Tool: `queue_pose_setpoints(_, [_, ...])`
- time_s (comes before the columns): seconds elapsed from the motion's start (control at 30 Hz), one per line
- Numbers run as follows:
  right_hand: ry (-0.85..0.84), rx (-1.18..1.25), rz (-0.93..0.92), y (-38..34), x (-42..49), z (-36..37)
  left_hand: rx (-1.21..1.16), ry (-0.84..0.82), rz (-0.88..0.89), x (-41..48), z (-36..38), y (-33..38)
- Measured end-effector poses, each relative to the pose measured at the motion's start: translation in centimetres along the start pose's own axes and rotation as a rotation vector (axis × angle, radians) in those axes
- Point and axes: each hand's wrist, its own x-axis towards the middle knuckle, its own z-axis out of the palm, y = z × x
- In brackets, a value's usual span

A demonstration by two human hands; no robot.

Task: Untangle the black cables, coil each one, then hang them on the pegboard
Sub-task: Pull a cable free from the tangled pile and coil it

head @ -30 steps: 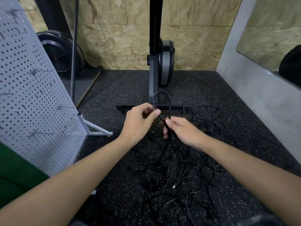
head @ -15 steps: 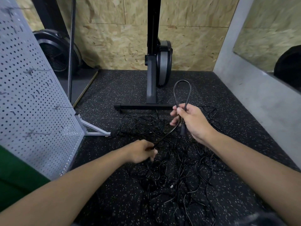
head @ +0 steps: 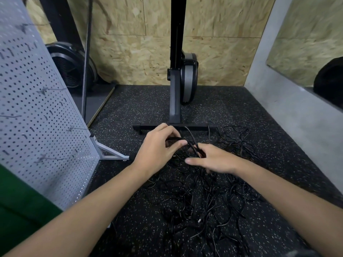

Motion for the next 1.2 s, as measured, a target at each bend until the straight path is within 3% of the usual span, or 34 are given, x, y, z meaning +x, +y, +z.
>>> queue_pose_setpoints(0.13, [-0.068, -0.016, -0.092, -0.6, -0.5, 0.3, -0.020, 0.037, -0.080, 0.0, -0.2, -0.2])
queue_pose_setpoints(0.33, [-0.017, 0.030, -0.165, -1.5, -0.9, 0.4, -0.054, -0.001, -0.203, -0.5, -0.5, -0.8])
queue_pose_setpoints(0.53, [0.026, 0.125, -0.148, -1.6, -1.1, -0.2, -0.338, -0.318, -0.486, -2.5, -0.7, -3.1])
queue_pose_setpoints(0.7, [0.061, 0.331, -0.082, -1.3, -1.0, -0.5, -0.282, -0.439, -0.524, -3.4, -0.5, -4.6])
queue_pose_setpoints(0.8, [0.062, 0.483, -0.048, -1.5, -0.9, -0.8, -0.238, -0.376, -0.446, -2.9, -0.5, -4.1])
queue_pose_setpoints(0.9, [0.106, 0.580, -0.018, -1.6, -0.8, -1.0, -0.342, -0.201, -0.448, -2.0, -0.4, -2.6])
queue_pose_setpoints(1.07, [0.147, 0.437, -0.135, -1.3, -0.8, -0.5, -0.578, 0.034, -0.590, -0.5, 0.0, 0.6])
queue_pose_setpoints(1.2, [0.188, 0.336, -0.081, -0.8, -0.3, 0.5, -0.738, 0.108, -0.653, 0.2, 0.5, 1.4])
